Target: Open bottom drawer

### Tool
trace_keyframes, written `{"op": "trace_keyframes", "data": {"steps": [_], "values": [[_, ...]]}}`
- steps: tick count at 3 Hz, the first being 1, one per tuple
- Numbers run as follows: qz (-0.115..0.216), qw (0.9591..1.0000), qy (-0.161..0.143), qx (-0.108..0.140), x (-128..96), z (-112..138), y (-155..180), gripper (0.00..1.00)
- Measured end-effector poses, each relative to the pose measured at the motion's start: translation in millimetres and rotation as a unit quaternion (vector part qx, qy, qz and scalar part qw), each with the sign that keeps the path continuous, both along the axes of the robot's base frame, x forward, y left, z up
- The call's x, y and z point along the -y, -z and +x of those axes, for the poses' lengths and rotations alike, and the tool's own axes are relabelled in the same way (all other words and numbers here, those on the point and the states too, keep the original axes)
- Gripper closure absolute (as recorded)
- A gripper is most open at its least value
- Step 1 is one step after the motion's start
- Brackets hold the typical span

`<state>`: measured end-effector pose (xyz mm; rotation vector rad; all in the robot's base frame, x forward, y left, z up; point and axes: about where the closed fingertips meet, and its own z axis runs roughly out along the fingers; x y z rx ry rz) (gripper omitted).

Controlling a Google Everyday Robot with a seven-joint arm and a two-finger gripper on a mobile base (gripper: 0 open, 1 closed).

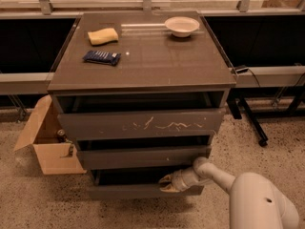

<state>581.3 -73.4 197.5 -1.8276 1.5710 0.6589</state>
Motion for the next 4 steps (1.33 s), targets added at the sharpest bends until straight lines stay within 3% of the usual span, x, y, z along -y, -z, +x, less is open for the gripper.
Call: {"op": "trace_keyframes", "data": {"steps": [1, 3, 4], "values": [[0.021, 0.9996, -0.016, -0.006, -6.5, -10.9, -8.0, 1.00], [0.021, 0.9996, -0.016, -0.006, -6.6, -10.9, -8.0, 0.58], [0.021, 0.9996, -0.016, -0.006, -6.6, -10.9, -8.0, 0.27]]}}
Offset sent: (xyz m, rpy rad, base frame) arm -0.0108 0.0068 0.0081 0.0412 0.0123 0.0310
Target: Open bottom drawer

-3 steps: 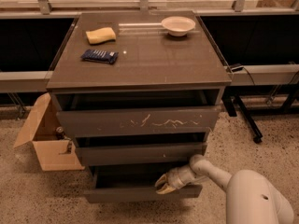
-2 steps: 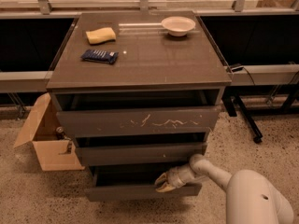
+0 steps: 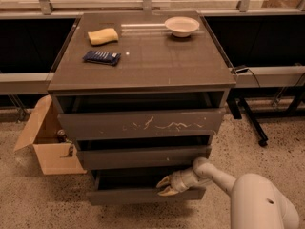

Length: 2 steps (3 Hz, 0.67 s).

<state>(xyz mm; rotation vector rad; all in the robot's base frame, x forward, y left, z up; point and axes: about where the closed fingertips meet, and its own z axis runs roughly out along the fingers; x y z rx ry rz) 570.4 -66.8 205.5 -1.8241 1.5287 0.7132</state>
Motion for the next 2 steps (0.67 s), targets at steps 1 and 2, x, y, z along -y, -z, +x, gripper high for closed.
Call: {"op": "trace_keyframes", "data": {"steps": [1, 2], "values": [[0.000, 1.0000, 0.000, 0.000, 0, 0, 0, 0.04], [0.001, 0.9999, -0.011, -0.013, -5, -13, 3, 0.00]]}}
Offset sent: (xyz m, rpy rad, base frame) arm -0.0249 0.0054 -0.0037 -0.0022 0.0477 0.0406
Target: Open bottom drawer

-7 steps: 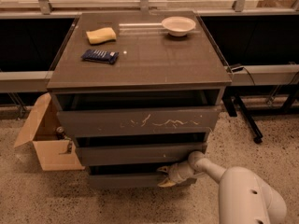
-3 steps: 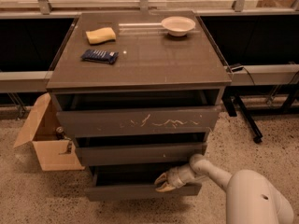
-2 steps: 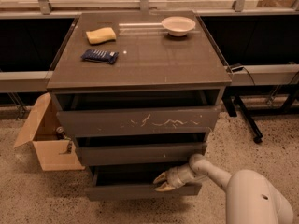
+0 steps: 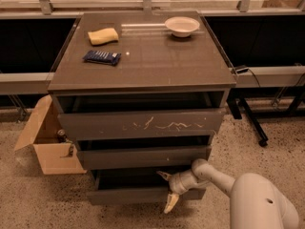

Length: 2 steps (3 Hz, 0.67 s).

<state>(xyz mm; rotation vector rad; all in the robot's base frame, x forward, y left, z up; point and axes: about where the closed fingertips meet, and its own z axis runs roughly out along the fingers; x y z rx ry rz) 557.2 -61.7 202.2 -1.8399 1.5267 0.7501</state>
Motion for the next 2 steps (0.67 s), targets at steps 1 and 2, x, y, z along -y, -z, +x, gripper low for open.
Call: {"op": "trace_keyframes", "data": {"steps": [1, 2], "values": [[0.001, 0.9998, -0.005, -0.021, -6, -15, 5, 0.00], [0.002, 0.9981, -0.006, -0.061, -9, -39, 15, 0.04]]}}
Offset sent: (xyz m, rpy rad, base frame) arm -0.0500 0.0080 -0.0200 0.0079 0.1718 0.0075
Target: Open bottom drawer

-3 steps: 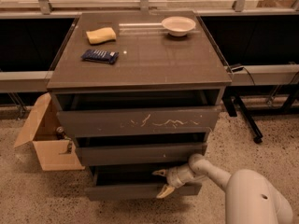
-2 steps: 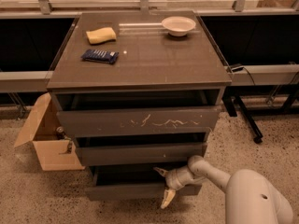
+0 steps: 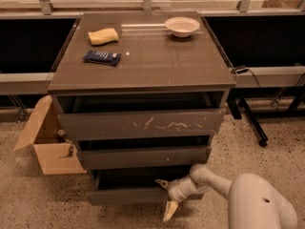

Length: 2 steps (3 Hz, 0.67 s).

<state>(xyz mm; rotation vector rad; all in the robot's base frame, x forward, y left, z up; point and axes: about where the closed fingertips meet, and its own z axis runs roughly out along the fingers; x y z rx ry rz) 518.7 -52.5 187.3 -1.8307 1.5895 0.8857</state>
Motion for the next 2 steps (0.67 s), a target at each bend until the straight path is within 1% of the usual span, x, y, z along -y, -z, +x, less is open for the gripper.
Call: {"op": "trace_keyframes", "data": {"steps": [1, 2], "values": [[-0.001, 0.9998, 0.000, -0.021, 0, -13, 4, 0.27], [-0.003, 0.9996, -0.007, -0.026, -1, -27, -6, 0.50]]}}
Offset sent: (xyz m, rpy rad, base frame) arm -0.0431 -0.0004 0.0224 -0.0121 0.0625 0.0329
